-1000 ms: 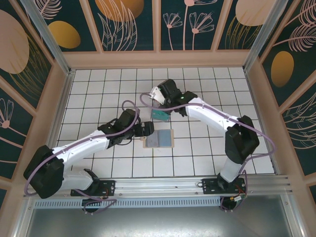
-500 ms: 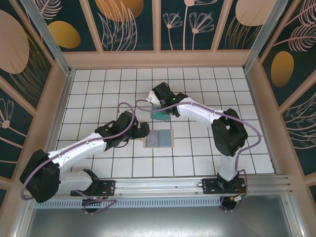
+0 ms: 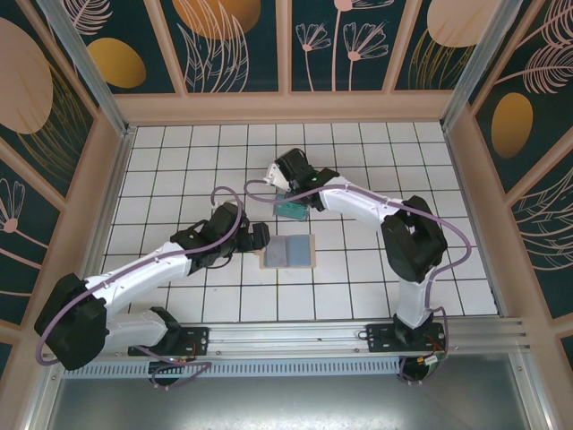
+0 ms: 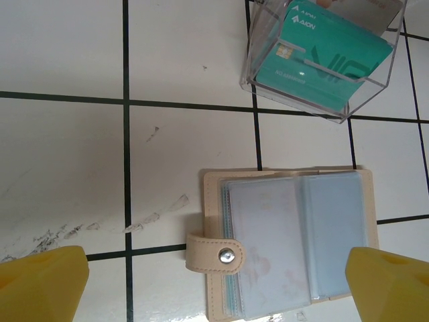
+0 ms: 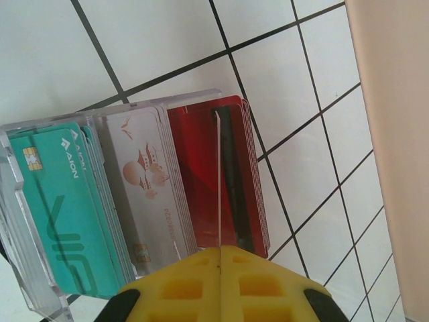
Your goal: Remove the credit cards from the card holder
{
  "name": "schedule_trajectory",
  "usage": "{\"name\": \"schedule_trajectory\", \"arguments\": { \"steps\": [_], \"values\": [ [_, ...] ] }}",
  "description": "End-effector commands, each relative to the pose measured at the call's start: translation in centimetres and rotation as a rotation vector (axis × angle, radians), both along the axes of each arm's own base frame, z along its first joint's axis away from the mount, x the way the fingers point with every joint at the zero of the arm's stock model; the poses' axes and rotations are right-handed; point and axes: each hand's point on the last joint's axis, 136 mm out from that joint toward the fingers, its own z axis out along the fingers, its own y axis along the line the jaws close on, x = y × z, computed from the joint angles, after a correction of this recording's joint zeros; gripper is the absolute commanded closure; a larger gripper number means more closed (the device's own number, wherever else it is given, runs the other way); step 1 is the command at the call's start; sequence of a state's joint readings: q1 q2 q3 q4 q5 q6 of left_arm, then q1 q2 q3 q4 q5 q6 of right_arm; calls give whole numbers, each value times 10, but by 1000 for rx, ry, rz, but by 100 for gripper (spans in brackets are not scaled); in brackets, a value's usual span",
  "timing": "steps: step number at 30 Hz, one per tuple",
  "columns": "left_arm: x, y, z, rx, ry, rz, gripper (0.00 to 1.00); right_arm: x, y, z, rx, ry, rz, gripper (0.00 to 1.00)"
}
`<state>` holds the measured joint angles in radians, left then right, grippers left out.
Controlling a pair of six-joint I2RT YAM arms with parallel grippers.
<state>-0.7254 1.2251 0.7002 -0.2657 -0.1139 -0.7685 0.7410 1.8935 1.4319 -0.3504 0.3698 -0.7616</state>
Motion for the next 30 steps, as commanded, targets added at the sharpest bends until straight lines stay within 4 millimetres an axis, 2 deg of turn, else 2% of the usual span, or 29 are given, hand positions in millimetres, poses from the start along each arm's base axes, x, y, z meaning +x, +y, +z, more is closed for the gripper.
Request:
{"name": "schedule_trajectory", "arguments": {
  "steps": [1,9,12,13,14,21,30],
  "values": [
    [-4,7,-4,3,10,21,1,10,0,-5,2,-8,-18,100],
    [-6,10,-7,-2,16,27,2,15,1,-14,10,-2,-44,99],
    [-7,10,-7,-6,14,28,2,22,-2,-15,25,-7,-87,88],
    [-7,9,-7,-9,15,28,1,24,-3,-15,29,-8,-101,80],
    [-7,9,-8,-10,17,28,1,27,-4,-15,29,-14,-114,78],
    [-7,10,-7,-13,13,30,1,51,-21,-4,38,-82,-219,77],
    [-7,8,-8,-18,16,23,1,53,-25,17,109,-100,-278,76]
  ]
}}
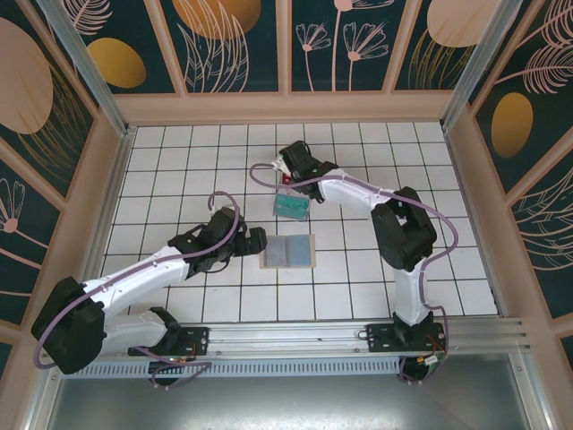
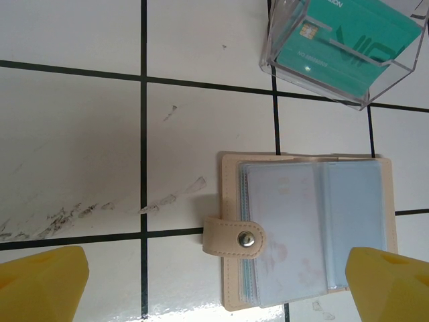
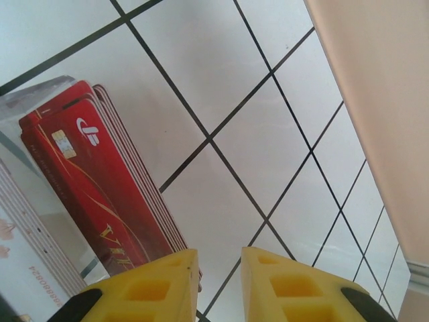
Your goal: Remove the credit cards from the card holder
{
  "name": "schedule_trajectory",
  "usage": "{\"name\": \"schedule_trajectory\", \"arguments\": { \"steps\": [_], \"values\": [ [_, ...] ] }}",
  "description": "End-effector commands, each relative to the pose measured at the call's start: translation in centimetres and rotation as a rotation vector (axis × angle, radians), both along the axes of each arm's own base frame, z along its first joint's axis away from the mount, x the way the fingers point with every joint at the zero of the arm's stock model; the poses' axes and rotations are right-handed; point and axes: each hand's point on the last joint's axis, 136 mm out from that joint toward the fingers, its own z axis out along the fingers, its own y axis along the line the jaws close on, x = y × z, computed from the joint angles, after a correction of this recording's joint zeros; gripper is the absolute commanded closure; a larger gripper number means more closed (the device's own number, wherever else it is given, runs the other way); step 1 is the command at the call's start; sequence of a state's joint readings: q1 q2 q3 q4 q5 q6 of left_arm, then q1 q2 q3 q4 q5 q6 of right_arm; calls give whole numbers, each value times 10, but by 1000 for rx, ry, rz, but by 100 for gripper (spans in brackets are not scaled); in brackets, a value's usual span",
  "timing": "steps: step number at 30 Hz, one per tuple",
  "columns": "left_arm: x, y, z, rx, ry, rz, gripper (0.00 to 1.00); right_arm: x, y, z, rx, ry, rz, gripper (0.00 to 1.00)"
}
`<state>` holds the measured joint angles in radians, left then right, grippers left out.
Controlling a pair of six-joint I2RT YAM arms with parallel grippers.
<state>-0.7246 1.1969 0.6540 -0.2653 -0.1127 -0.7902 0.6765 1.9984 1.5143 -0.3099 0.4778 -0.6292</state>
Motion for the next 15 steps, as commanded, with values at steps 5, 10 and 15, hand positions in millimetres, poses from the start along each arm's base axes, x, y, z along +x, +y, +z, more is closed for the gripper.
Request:
{"name": "schedule_trajectory", "arguments": {
  "steps": [5,10,15],
  "values": [
    [1,-6,2,-39,0,-17,2,-5,-1,44,263,-7,-134,74],
    [1,-22,3,-93,11,-65,9,-39,-4,50,490,88,-232,73],
    [1,-41,4,-148,35,-133,18,-82,-13,40,695,217,-361,72]
  ]
}}
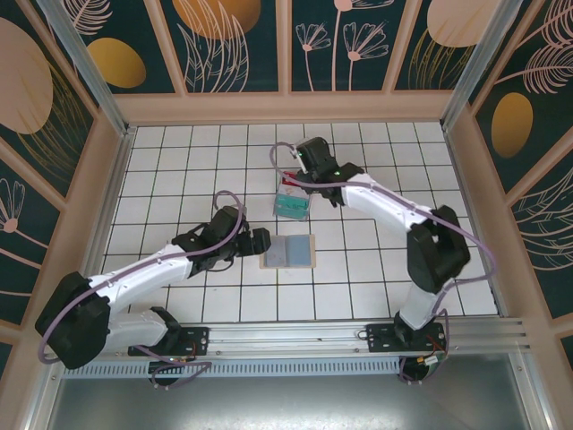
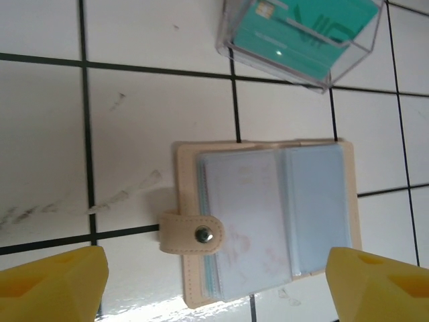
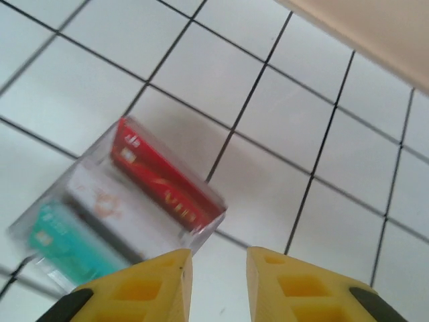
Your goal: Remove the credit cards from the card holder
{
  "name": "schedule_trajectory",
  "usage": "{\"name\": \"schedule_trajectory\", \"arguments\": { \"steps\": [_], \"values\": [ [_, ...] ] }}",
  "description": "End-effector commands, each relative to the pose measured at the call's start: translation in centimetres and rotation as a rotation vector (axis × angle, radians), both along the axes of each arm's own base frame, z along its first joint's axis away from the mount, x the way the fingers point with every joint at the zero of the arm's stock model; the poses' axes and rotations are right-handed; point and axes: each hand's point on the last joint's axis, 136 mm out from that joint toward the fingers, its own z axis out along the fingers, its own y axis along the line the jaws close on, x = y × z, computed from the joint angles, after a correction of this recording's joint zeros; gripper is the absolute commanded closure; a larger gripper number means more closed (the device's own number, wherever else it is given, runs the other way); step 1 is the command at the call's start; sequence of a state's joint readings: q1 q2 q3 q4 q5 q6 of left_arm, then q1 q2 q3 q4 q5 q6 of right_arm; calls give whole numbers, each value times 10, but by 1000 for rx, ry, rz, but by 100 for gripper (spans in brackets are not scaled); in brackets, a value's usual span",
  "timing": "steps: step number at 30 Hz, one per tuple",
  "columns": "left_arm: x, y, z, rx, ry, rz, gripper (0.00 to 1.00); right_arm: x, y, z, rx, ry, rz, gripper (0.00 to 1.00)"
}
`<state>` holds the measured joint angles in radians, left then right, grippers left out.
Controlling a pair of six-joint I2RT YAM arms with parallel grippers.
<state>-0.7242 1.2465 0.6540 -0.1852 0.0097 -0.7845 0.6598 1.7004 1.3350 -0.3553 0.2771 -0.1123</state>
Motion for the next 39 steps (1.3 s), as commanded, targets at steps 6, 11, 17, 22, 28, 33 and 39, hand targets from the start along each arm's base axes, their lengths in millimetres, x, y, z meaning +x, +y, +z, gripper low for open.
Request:
{"name": "schedule_trajectory", "arguments": {
  "steps": [6,11,17,22,28,33,39],
  "values": [
    [5,-40,3,-101,49,-120,29,-83,-5,-44,391,295,-157,71],
    [3,-54,-4,-98,86,-165,34,-124,-4,-77,498,421,-185,70],
    [-3,-64,-16,-59,130,-196,35,-156,-1,-111,540,519,-209,70],
    [-14,-60,-34,-15,178,-203,39,-169,1,-127,532,550,-221,71],
    [-22,-56,-44,7,202,-206,39,-173,-2,-138,528,566,-239,75],
    [-26,-51,-52,37,221,-198,39,-172,-2,-144,513,571,-244,76],
    [-27,-44,-64,81,246,-182,39,-173,-4,-149,493,573,-255,74]
  ]
}}
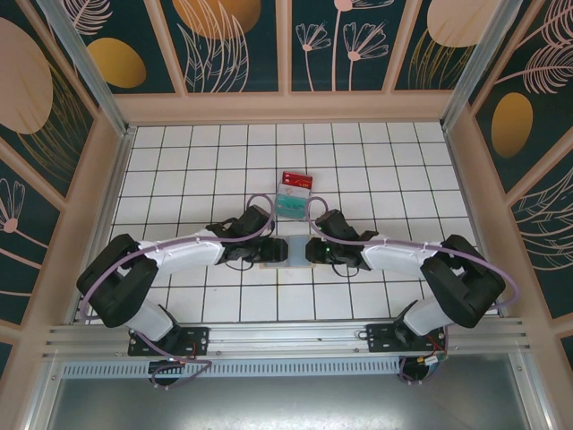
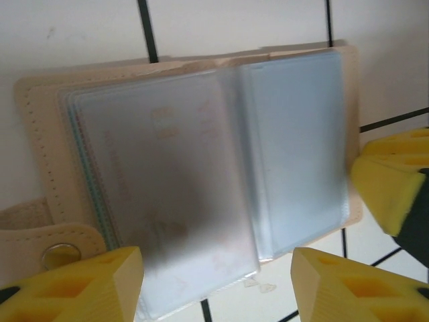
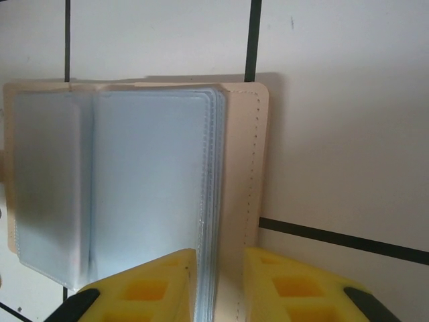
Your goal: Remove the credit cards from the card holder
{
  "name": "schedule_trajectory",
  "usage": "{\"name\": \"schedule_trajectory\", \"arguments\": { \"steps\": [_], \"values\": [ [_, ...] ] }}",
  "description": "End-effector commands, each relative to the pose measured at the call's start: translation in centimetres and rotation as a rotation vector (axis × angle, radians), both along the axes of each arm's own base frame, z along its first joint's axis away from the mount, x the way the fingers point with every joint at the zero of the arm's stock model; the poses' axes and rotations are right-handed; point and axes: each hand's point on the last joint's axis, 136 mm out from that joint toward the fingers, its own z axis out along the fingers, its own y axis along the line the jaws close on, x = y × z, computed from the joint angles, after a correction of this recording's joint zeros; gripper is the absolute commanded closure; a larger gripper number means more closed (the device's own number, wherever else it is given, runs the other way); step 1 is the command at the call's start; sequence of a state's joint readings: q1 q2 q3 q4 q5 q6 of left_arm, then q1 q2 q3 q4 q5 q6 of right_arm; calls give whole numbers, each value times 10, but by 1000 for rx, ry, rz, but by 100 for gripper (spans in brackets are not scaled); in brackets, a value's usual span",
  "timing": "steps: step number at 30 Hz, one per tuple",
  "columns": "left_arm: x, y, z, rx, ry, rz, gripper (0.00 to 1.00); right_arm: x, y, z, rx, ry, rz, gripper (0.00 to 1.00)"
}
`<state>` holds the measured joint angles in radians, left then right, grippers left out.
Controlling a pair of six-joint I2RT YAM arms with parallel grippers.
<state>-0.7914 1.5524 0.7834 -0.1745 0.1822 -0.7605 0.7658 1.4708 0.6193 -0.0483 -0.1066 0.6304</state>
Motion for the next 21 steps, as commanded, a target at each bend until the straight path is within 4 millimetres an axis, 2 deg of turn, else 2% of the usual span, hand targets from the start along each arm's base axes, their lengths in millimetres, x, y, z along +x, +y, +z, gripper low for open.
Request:
{"name": "schedule_trajectory", "arguments": {
  "steps": [1,14,21],
  "values": [
    [-10,11,-18,67,40,-3,39,-3,1,-6,-9,9,0,74],
    [-12,13,-24,80,49,0,39,-3,4,-10,-13,18,9,74],
    [-15,-2,-22,13,57,-38,37,-4,5,-10,-14,19,13,74]
  ]
}}
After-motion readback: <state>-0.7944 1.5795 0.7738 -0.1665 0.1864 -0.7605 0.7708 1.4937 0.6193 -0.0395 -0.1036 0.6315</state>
